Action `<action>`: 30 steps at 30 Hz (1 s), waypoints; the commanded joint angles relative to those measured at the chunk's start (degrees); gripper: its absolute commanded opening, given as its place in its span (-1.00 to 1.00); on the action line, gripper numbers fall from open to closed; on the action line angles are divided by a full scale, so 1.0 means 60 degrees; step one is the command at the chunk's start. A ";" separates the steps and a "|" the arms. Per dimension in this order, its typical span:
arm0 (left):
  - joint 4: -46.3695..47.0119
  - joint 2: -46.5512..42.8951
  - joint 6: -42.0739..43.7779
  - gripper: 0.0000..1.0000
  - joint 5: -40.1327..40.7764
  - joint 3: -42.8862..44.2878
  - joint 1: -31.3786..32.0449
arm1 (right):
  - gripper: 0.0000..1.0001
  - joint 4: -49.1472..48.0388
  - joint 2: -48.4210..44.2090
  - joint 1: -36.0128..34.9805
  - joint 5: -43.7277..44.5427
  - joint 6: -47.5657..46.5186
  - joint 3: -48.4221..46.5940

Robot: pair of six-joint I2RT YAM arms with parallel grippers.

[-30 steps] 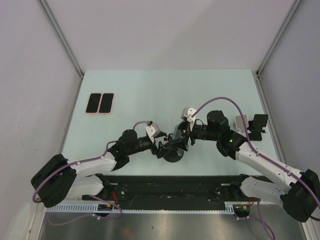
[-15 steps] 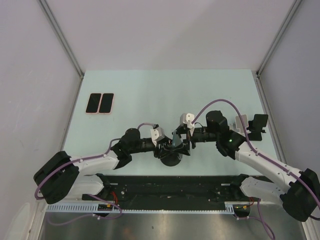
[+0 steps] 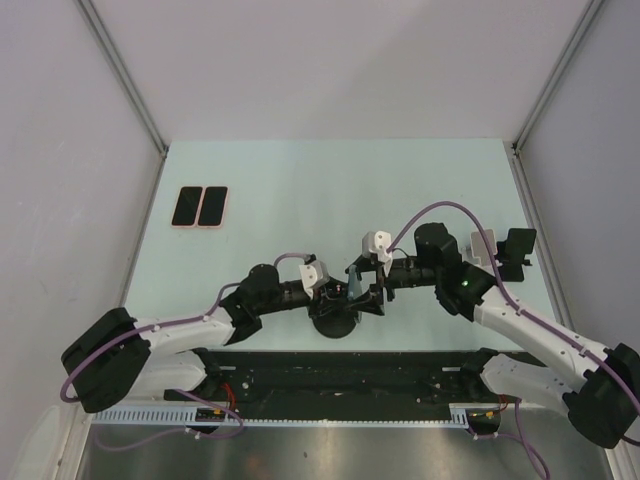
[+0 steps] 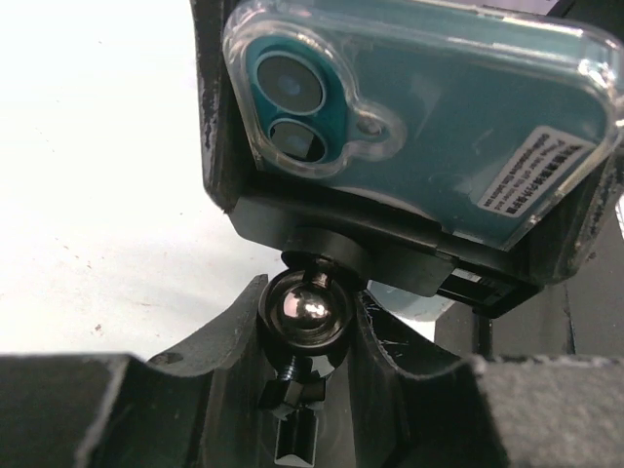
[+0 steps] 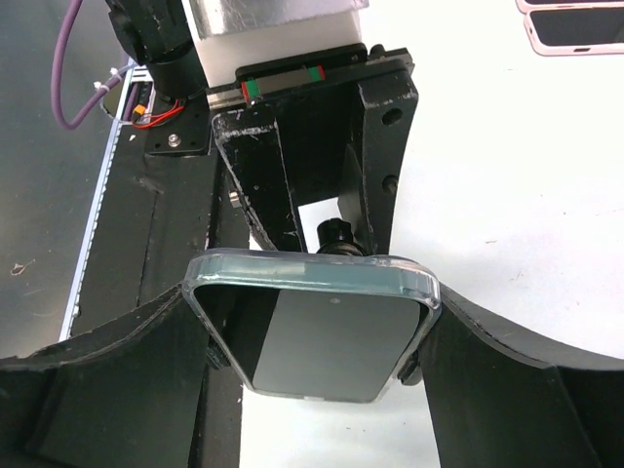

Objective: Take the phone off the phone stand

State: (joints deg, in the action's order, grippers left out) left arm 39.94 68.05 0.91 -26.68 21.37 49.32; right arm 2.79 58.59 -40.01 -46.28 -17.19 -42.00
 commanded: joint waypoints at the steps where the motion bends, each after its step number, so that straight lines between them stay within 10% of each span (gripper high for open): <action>1: 0.0228 -0.0502 0.0450 -1.00 0.1793 -0.0426 -0.0149 | -1.00 0.0325 -0.1091 0.0457 0.0198 -0.0196 -0.0266; 30: 0.0228 0.0260 -0.0093 -1.00 0.4416 -0.0529 -0.0354 | -1.00 -0.0684 -0.1546 0.0853 0.1692 0.0375 0.0056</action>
State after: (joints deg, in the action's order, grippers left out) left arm 46.26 70.28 0.12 -17.28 20.36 50.87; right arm 3.49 54.59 -36.95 -42.68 -16.91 -40.23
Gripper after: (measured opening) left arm 0.364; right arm 0.787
